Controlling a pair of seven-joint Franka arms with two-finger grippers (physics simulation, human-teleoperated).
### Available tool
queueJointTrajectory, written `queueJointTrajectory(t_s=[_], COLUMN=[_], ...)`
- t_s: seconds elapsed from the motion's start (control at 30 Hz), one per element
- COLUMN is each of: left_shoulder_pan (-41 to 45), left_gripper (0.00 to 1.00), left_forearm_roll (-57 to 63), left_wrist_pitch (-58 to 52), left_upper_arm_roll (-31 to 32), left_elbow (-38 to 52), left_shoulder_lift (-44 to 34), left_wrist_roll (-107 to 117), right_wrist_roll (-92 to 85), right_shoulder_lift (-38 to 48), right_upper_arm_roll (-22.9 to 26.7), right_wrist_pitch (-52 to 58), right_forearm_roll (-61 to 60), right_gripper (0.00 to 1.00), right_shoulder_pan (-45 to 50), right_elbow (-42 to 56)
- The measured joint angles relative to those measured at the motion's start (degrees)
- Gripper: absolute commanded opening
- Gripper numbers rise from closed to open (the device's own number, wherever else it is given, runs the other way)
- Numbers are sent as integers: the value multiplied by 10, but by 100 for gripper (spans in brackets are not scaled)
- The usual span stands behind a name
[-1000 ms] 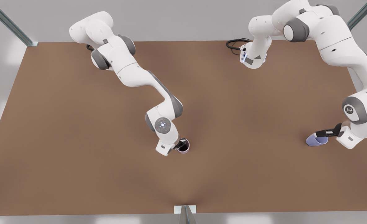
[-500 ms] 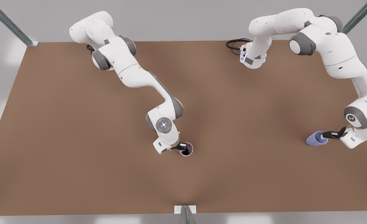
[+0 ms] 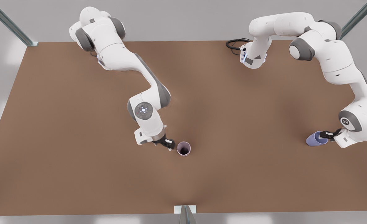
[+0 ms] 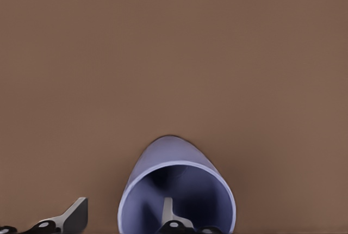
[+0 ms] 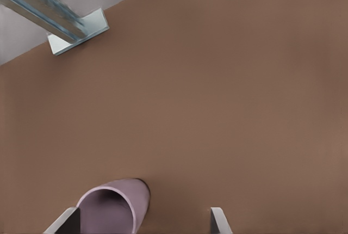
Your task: Stack the cups, with the pink cup at the bottom and the purple cup at the top
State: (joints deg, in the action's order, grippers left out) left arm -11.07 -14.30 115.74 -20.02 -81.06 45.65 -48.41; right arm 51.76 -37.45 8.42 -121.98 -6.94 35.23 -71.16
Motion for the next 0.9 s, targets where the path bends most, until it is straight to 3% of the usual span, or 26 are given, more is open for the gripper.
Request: queueJointTrajectory(t_s=[0.1, 0.2, 0.3, 0.43, 0.67, 0.83, 0.9], left_shoulder_pan=[0, 0, 2, 46, 299, 355, 374], left_gripper=[37, 23, 21, 21, 21, 21, 21], left_forearm_roll=[0, 0, 0, 3, 2, -20, -23], left_wrist_pitch=[1, 1, -1, -24, -151, -203, -204], left_upper_arm_roll=[0, 2, 2, 5, 10, 127, 145], left_elbow=[0, 0, 0, 4, 37, 121, 163], left_shoulder_lift=[5, 7, 5, -37, -141, -117, -90], left_wrist_roll=[-10, -19, -25, -25, 72, 218, 281], right_wrist_roll=[-20, -88, -159, -245, -356, -413, -431], right_shoulder_lift=[191, 276, 303, 304, 300, 282, 281], right_upper_arm_roll=[-8, -12, -7, -8, -9, -9, -8], right_wrist_pitch=[46, 129, 202, 264, 306, 314, 315], right_forearm_roll=[14, 21, 32, 44, 47, 49, 50], right_gripper=[100, 100, 100, 100, 100, 100, 100], right_shoulder_pan=[-129, -280, -341, -316, -308, -309, -309], right_elbow=[-127, -159, -152, -135, -101, -83, -79])
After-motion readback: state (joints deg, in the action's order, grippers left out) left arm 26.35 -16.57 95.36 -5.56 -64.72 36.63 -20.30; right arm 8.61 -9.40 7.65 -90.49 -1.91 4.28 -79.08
